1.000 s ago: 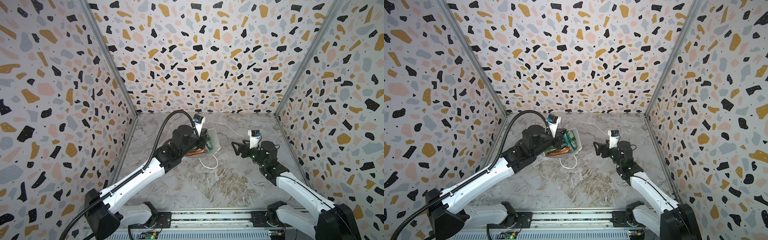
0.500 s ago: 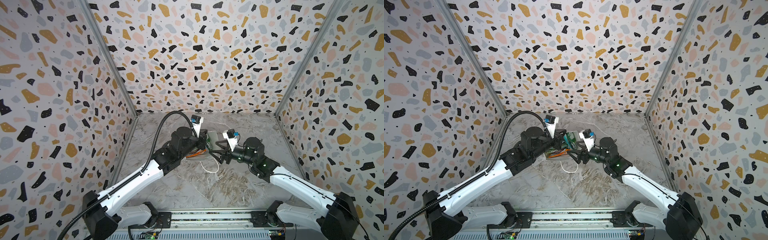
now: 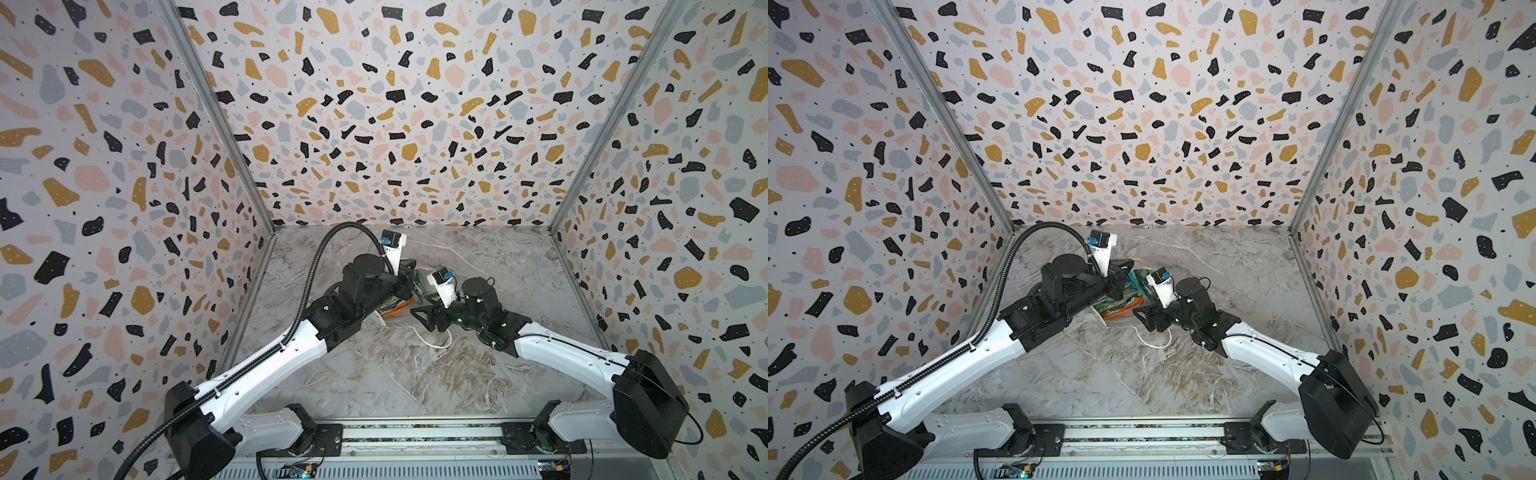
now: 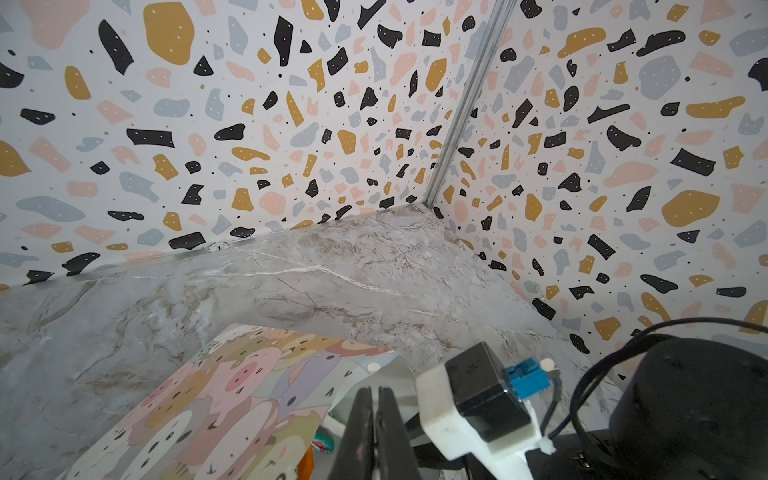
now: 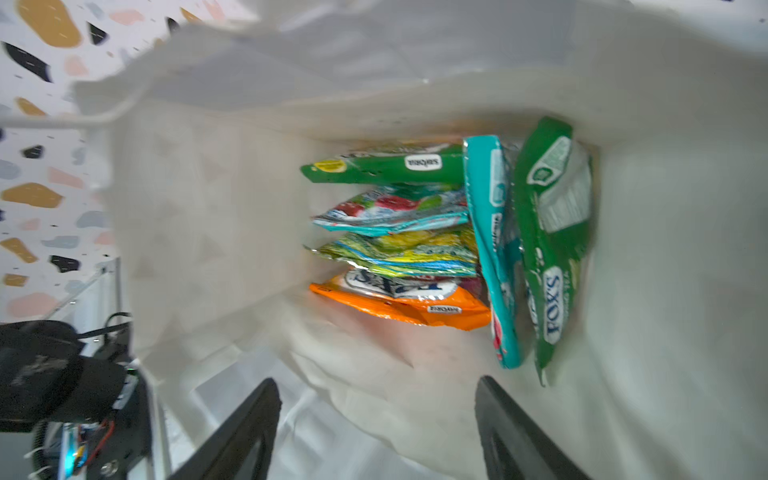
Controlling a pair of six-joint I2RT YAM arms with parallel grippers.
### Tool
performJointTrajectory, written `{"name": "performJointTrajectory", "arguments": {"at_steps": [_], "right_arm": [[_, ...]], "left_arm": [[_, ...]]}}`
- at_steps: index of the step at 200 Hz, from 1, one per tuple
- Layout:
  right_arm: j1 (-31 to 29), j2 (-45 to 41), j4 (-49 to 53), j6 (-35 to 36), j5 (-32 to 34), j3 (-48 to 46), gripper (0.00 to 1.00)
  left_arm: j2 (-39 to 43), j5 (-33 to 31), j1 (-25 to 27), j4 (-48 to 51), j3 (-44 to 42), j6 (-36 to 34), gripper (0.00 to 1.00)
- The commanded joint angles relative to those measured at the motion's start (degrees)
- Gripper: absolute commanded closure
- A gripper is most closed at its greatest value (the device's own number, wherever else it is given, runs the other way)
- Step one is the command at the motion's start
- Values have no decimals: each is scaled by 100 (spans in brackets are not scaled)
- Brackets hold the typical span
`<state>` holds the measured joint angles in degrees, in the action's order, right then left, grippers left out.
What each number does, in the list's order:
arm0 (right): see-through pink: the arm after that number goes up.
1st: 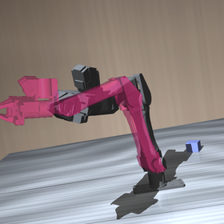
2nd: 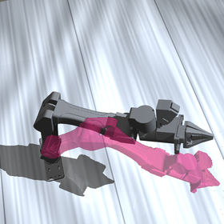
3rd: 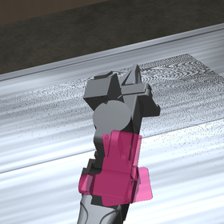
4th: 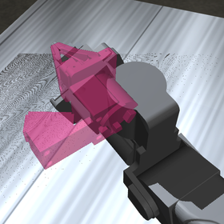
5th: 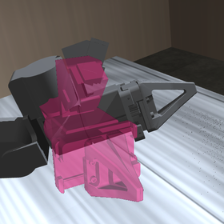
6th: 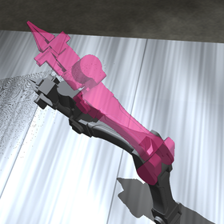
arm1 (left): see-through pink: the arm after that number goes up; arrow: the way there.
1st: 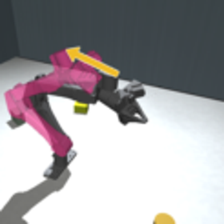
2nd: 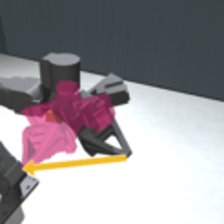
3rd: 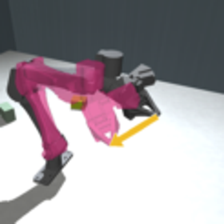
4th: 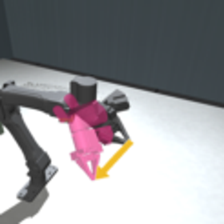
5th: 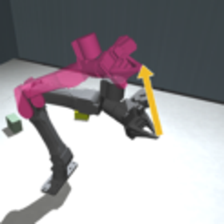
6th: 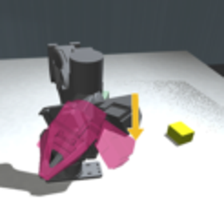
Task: Take the snacks out of the paper bag
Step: 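Reach the right gripper into the bag opening toward the snack packs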
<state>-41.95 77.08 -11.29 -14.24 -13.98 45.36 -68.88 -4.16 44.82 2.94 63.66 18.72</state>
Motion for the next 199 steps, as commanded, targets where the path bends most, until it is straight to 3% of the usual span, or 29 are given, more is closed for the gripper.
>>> {"name": "performJointTrajectory", "arguments": {"at_steps": [1, 31, 69, 112, 149, 199], "right_arm": [[70, 94, 489, 211, 1057, 192, 24], [91, 159, 619, 260, 1547, 255, 24], [-92, -224, 128, 640, 741, -97, 23], [-483, -361, -360, 815, 777, -429, 25], [-638, -289, -672, 818, 905, -620, 35], [-656, 123, -1063, 915, 1516, -564, 49]], "left_arm": [[75, 180, 45, -493, -62, 269, 100], [-75, 306, 40, -785, -118, 598, 100], [-255, -11, 51, -664, 56, 784, 100], [-310, -274, 62, -651, 176, 967, 100], [-218, -554, 58, -619, 278, 982, 100], [-195, -422, 71, -574, 330, 949, 100]]}}
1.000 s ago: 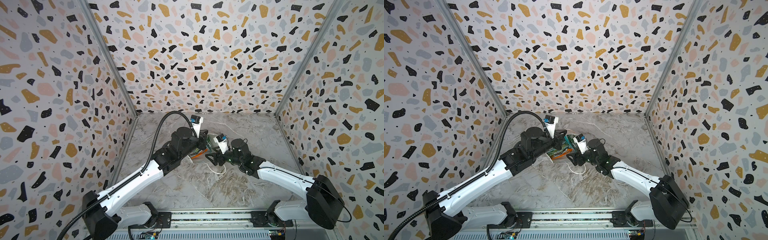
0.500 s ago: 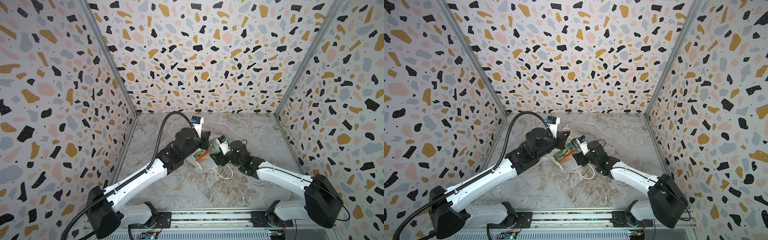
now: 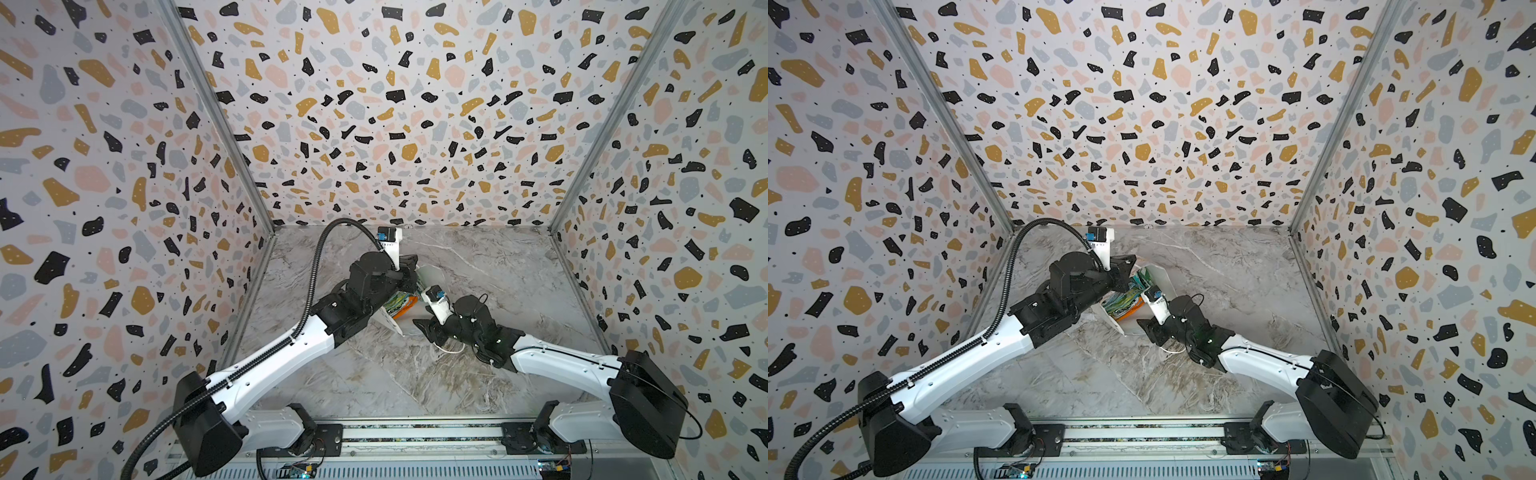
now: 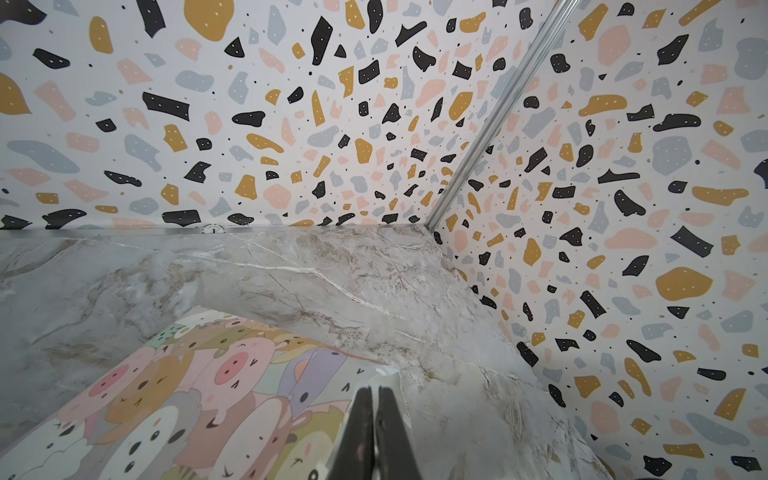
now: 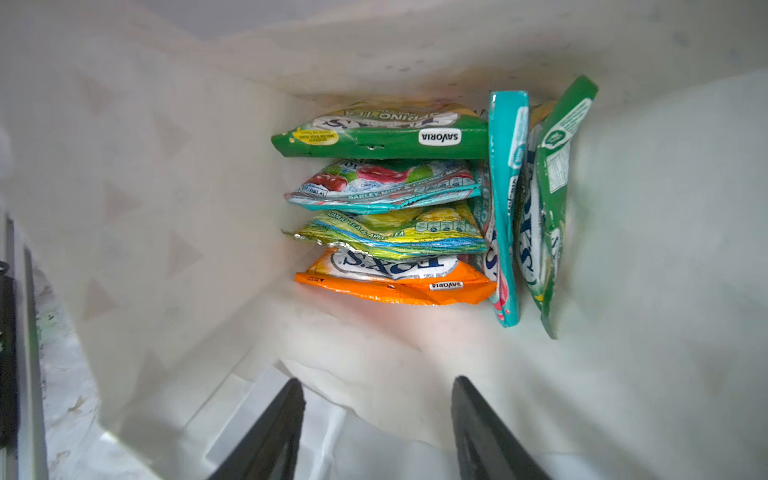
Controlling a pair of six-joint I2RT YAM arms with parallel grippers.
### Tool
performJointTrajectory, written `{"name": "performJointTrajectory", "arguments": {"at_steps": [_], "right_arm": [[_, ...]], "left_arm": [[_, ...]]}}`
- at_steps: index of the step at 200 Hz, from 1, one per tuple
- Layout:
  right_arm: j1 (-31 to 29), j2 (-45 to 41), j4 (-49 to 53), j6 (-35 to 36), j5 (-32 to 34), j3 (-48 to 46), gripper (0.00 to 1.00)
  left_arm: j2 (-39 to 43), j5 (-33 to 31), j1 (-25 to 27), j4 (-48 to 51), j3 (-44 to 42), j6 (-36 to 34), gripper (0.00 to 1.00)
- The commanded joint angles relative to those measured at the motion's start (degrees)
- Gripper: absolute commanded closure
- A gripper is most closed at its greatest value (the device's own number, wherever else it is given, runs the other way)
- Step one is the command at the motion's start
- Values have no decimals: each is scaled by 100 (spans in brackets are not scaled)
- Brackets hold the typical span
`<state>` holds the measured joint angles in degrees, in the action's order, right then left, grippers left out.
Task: Take the snacks out of the paper bag
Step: 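Reach the right gripper into the bag opening toward the snack packs, then grasp the teal Fox's Mint Blossom pack with the right gripper and pull it out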
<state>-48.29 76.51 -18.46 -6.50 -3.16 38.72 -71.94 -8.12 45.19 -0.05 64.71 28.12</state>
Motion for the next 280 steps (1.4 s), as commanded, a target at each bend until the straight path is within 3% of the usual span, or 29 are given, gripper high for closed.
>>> {"name": "performJointTrajectory", "arguments": {"at_steps": [1, 36, 119, 181, 206, 246, 280], "right_arm": [[-22, 180, -346, 141, 434, 100, 49], [-22, 751, -311, 583, 798, 539, 61], [-14, 1668, -578, 998, 1542, 1207, 76], [72, 2169, -611, 1069, 1923, 1550, 76], [76, 2235, -632, 1054, 2018, 1576, 72], [114, 2446, -589, 1040, 2012, 1741, 67], [162, 2646, -550, 1048, 1866, 1910, 69]], "left_arm": [[110, -25, 29, -275, 226, 9, 100], [118, 30, 32, -219, 259, 12, 100], [214, 98, 34, -31, 343, -122, 100], [233, 161, 42, 58, 348, -131, 100], [251, 158, 36, 78, 352, -131, 100], [303, 142, 43, 120, 342, -154, 100], [325, 120, 43, 120, 297, -158, 100]]}}
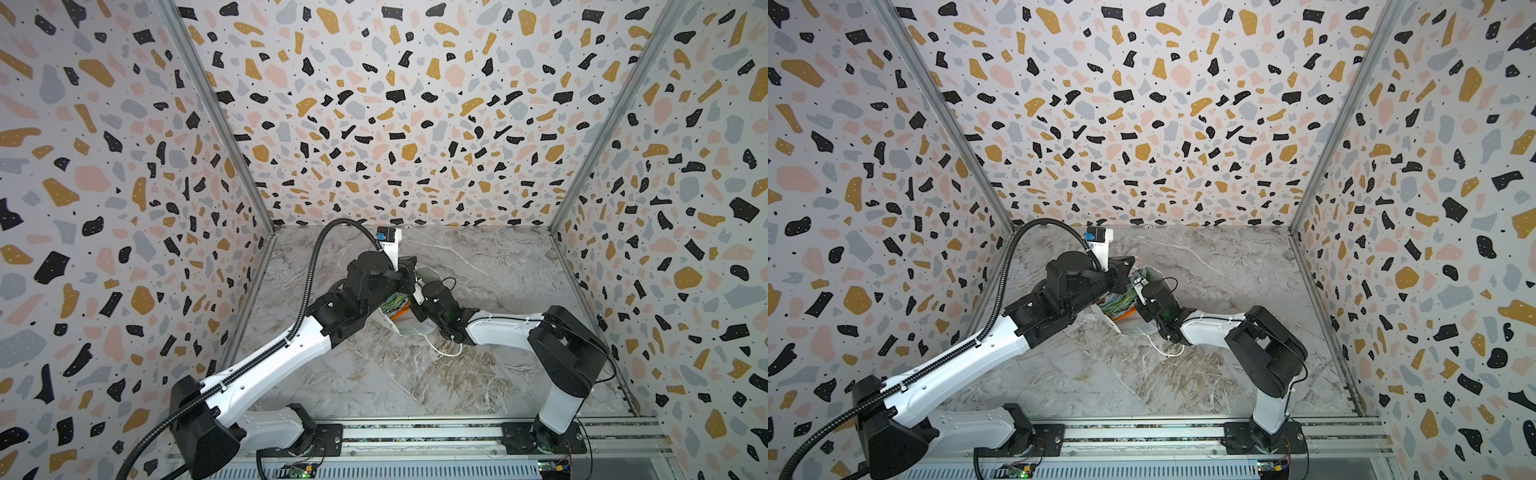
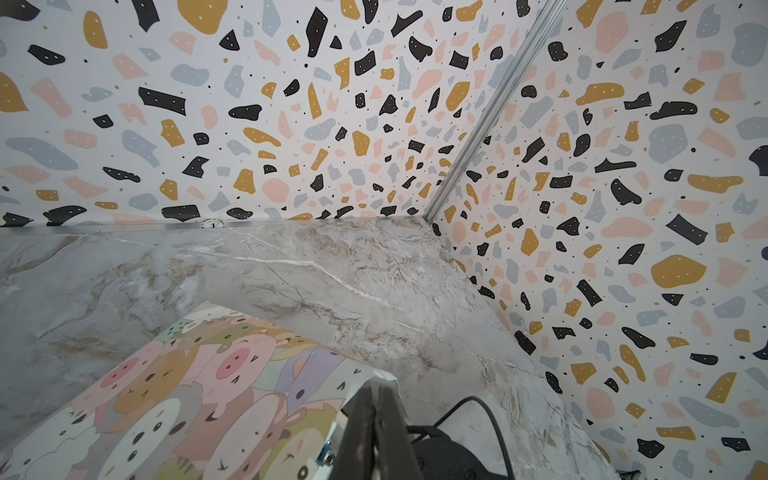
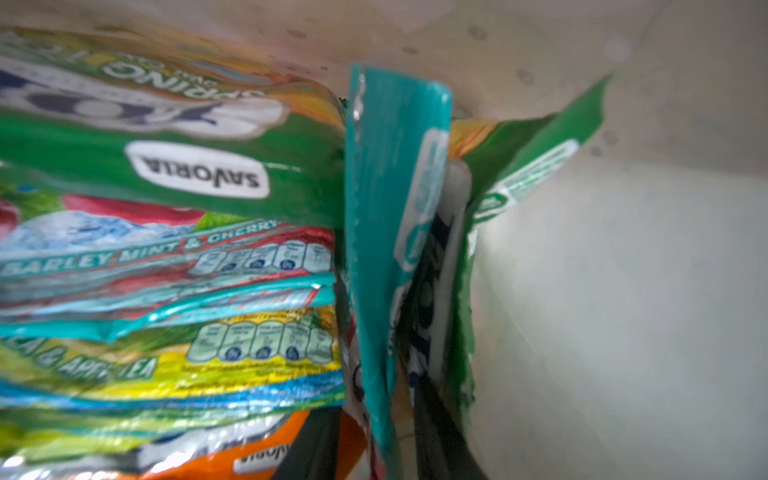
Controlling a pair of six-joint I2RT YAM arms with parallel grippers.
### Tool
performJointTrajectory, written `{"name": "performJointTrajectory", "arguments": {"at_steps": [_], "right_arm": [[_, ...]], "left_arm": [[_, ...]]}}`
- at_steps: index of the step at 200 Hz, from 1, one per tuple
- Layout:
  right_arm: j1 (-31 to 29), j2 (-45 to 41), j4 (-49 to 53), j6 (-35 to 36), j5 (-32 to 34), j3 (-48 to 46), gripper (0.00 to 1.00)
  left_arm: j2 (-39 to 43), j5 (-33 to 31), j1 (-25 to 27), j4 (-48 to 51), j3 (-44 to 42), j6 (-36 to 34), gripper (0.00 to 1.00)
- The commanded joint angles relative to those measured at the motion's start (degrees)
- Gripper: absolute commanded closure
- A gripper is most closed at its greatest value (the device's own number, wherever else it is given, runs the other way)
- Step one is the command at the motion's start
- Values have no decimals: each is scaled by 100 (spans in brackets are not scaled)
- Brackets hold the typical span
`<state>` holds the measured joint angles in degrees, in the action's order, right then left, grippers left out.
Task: Take the snacks out of the paper bag
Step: 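Grasp the teal Fox's Mint Blossom pack with the right gripper and pull it out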
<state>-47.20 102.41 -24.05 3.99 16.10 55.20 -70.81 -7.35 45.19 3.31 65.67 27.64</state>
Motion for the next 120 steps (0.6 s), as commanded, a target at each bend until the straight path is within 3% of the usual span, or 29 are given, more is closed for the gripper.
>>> {"name": "performJointTrajectory", "arguments": {"at_steps": [1, 56, 120], "right_arm": [[57, 62, 12, -2, -70, 263, 69], [75, -260, -62, -19, -687, 92, 100], [71, -1061, -38, -179, -1146, -356, 100]], "left_arm": [[209, 42, 43, -217, 201, -109, 100], [225, -354, 42, -212, 61, -105, 100], [173, -847, 43, -399, -148, 8, 100]]}}
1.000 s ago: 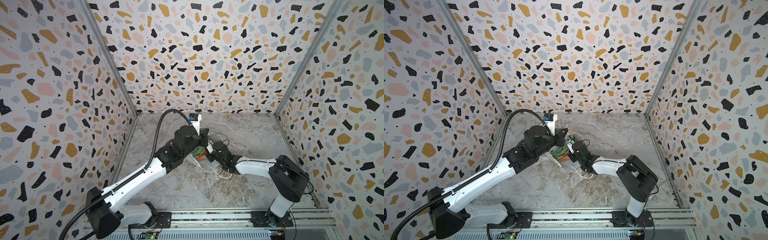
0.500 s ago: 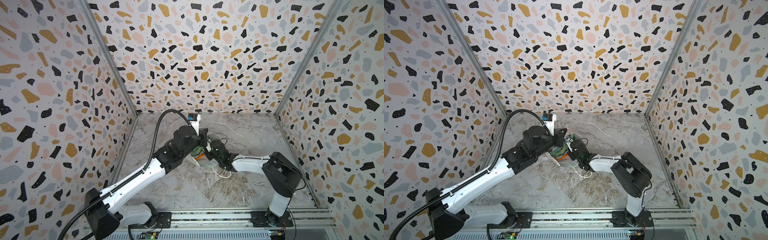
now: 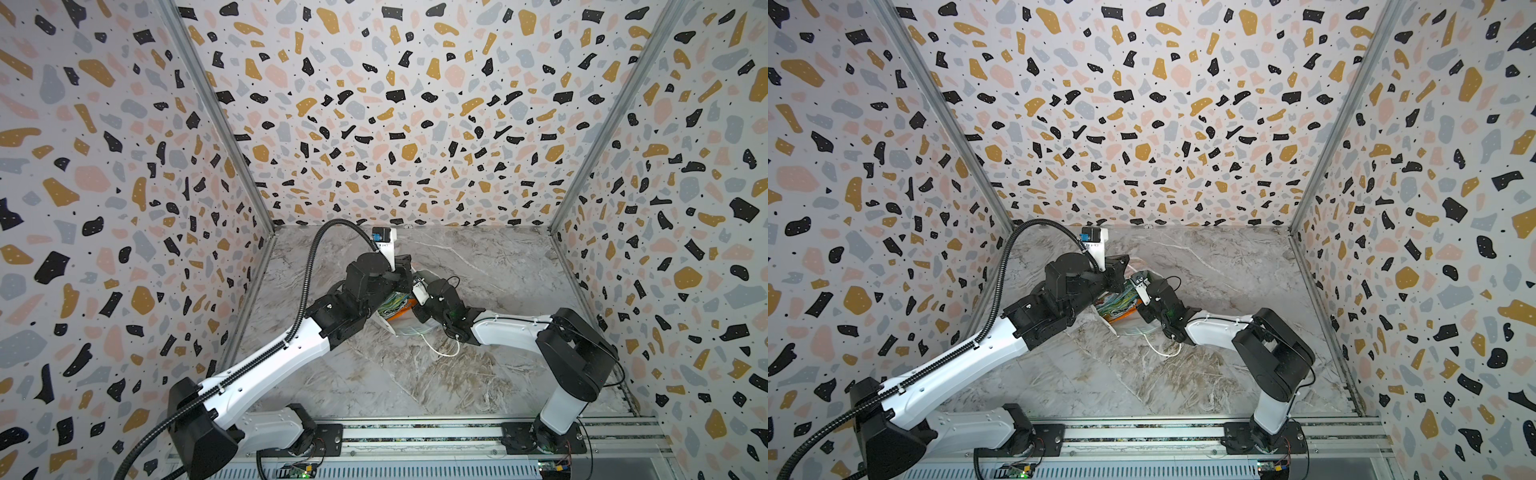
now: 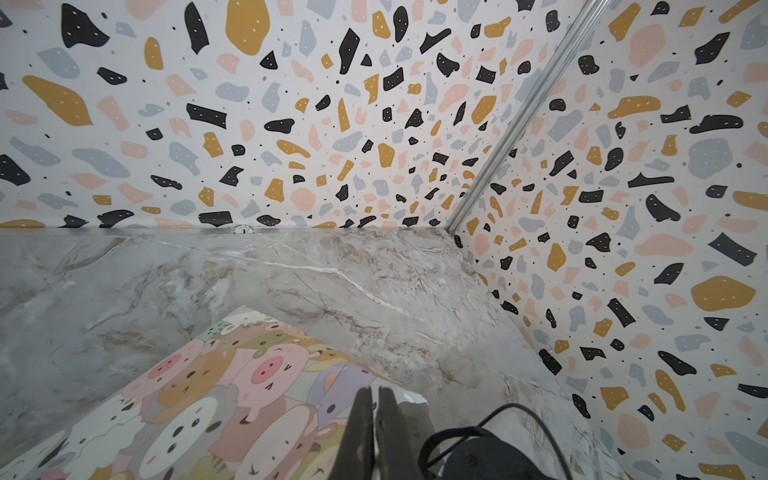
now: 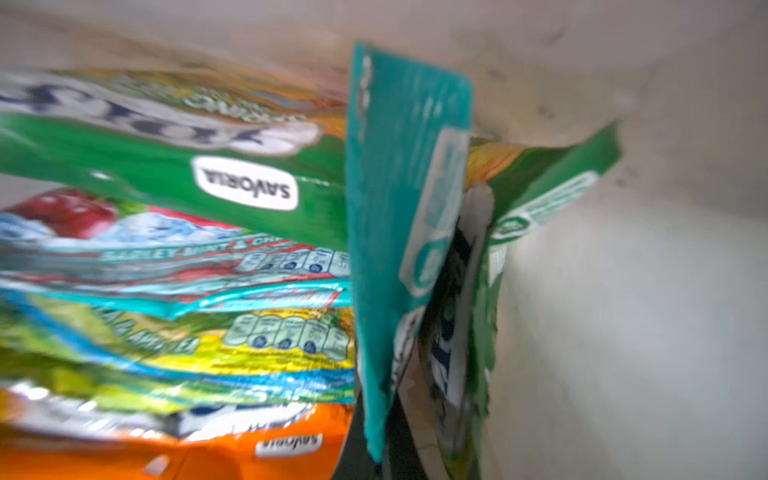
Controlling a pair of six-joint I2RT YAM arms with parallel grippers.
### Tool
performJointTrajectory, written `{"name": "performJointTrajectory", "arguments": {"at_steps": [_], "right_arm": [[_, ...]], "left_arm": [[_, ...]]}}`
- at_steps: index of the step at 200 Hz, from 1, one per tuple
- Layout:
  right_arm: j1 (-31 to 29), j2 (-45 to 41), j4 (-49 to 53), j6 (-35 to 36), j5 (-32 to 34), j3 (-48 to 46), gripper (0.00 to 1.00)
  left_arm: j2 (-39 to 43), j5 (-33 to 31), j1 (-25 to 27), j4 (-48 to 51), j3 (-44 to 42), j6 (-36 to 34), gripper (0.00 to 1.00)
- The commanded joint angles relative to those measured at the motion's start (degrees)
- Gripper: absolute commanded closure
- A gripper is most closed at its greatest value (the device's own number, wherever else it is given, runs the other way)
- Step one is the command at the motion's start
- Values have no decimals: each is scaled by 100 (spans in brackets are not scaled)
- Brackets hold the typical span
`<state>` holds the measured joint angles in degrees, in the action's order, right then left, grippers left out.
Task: Take the snacks out of the paper bag
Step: 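Grasp the teal Fox's Mint Blossom pack with the right gripper and pull it out, then carry the teal pack away from the bag and lower it onto the table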
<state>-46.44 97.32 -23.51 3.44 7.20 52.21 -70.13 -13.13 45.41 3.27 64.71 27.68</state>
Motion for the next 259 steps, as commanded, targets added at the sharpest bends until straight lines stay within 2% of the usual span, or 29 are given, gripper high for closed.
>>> {"name": "performJointTrajectory", "arguments": {"at_steps": [1, 70, 123, 180, 228, 259], "right_arm": [[-6, -571, -92, -124, -255, -64, 100], [-15, -1575, 294, -302, -548, -453, 100], [-15, -2702, 1201, -349, -754, -538, 100], [-15, -3865, 2113, -287, -643, -492, 100], [-15, -4475, 2815, -217, -589, 112, 100], [-6, -4726, 2929, -186, -374, 453, 100]], "left_arm": [[109, -274, 21, -392, -49, 6, 100], [56, -335, 21, -388, -63, 81, 100], [43, -305, 21, -395, -88, 81, 100], [-1, -207, 21, -403, -52, 70, 100], [-33, -88, 29, -303, -14, 19, 100], [-21, -54, 27, -265, -14, 11, 100]]}}
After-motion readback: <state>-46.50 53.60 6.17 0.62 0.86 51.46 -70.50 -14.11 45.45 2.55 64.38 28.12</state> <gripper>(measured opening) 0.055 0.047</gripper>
